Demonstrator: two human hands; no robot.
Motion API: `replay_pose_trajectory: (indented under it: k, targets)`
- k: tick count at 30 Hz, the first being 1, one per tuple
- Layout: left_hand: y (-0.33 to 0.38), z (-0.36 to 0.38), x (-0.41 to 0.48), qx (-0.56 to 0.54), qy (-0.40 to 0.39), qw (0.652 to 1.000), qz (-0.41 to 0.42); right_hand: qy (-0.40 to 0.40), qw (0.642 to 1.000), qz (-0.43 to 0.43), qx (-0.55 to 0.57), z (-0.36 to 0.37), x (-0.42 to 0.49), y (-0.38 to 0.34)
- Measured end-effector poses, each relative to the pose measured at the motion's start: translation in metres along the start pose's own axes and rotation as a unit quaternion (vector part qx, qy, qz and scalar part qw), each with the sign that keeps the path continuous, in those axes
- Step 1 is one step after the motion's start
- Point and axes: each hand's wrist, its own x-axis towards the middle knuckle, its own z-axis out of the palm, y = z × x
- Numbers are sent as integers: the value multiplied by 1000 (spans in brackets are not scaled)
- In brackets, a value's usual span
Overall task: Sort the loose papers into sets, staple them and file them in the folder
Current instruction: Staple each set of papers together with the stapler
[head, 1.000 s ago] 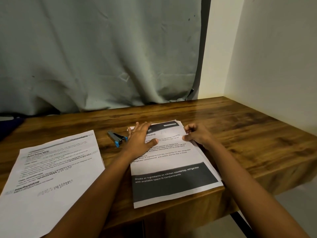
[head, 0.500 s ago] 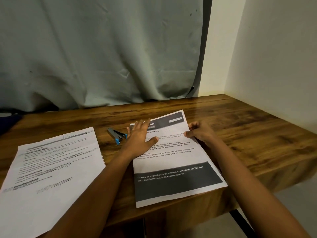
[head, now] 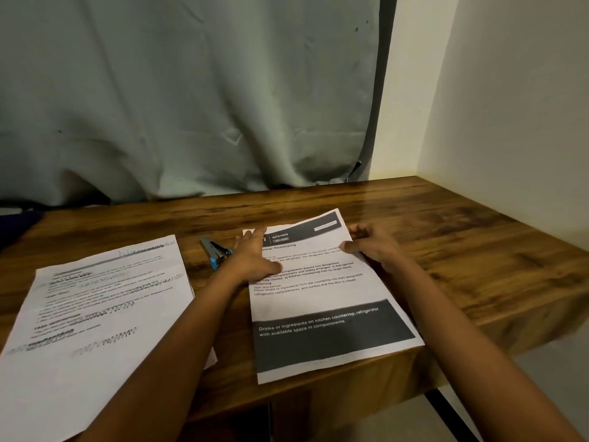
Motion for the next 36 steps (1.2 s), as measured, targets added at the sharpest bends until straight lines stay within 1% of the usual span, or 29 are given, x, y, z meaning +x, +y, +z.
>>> replay_pose_trajectory:
  k: [2,4,6,9,10,12,14,15,16,18,19,21,23,29,31,33,36]
  targets:
    - [2,-7,-3,-2,-33,999,3,-18,1000,-6,-18,1,0,0]
    - [4,-10,-7,0,-33,999,20,-31,999,-10,-25,1,-1,-1]
    - [8,-10,-12,-14,9,999,51,-25,998,-30,-57,0,-2,-2]
    - [7,-2,-14,-24,71,989,125,-41,991,-100,-84,-3,-1,0]
    - [5,1,-13,-16,80,986,144,-53,987,-125,-84,-4,-1,1]
    - [0,5,-9,5,78,984,162,-78,982,-145,-91,-6,-3,1]
    - [-7,8,-6,26,66,981,180,-103,983,-133,-79,-9,-6,-1]
    - [-9,8,-6,28,64,978,196,-107,987,-112,-49,-10,-5,0]
    - [-11,9,-6,27,62,975,210,-101,991,-91,-11,-11,-5,1]
    - [-11,8,-7,26,61,972,224,-53,996,-61,31,-11,0,4]
    - [-10,8,-7,29,59,972,225,-22,998,-53,8,-11,4,7]
    - [-10,8,-8,31,58,971,230,25,996,-43,-74,-10,11,9]
    - [-9,8,-8,30,51,970,236,47,993,-21,-108,-8,17,9]
    - [-9,8,-8,17,42,974,222,3,992,42,-118,-2,38,1]
    - [-9,8,-7,12,41,975,218,-2,994,60,-96,-1,44,-2]
    - [-9,9,-7,4,41,976,215,8,997,65,-45,1,50,-1]
    - [-8,9,-7,-9,39,976,213,48,998,35,1,5,47,1]
